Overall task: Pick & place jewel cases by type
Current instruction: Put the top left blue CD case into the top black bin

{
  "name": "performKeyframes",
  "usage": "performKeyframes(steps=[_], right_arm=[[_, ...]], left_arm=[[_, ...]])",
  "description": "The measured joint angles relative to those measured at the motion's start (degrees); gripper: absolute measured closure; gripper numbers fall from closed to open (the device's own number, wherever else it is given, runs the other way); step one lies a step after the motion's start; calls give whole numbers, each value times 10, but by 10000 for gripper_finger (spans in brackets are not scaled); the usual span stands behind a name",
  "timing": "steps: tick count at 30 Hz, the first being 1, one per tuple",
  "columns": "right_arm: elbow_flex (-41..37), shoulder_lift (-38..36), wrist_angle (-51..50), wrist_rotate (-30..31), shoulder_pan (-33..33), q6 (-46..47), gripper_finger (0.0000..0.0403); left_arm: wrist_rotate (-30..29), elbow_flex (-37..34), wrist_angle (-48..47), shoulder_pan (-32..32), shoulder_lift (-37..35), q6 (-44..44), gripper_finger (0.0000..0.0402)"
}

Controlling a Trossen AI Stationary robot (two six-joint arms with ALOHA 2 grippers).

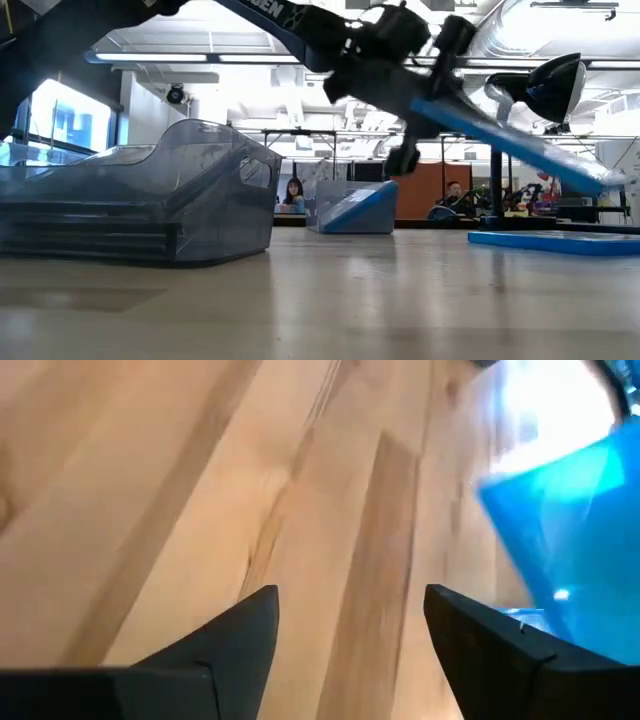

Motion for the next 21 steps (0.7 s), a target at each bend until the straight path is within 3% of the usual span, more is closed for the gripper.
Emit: performKeyframes(steps=[6, 9, 12, 15, 18, 21], right_arm=[[22, 0, -32, 9, 0, 2, 156], [22, 0, -34, 8, -3, 15, 156], [22, 0, -39, 7, -3, 34, 156], [22, 0, -37, 6, -5, 35, 156], [22, 0, -40, 4, -6, 38, 156], [21, 0, -45, 5, -10, 37, 156]], left_arm=[[-1, 0, -10, 47, -63, 37, 392], [-32, 1, -45, 75, -102, 73, 389], [-98, 1, -112, 106, -138, 123, 387], [-209, 1, -179, 132, -170, 161, 387], [-334, 2, -234, 148, -193, 160, 386], [-401, 1, -299, 157, -201, 160, 386]])
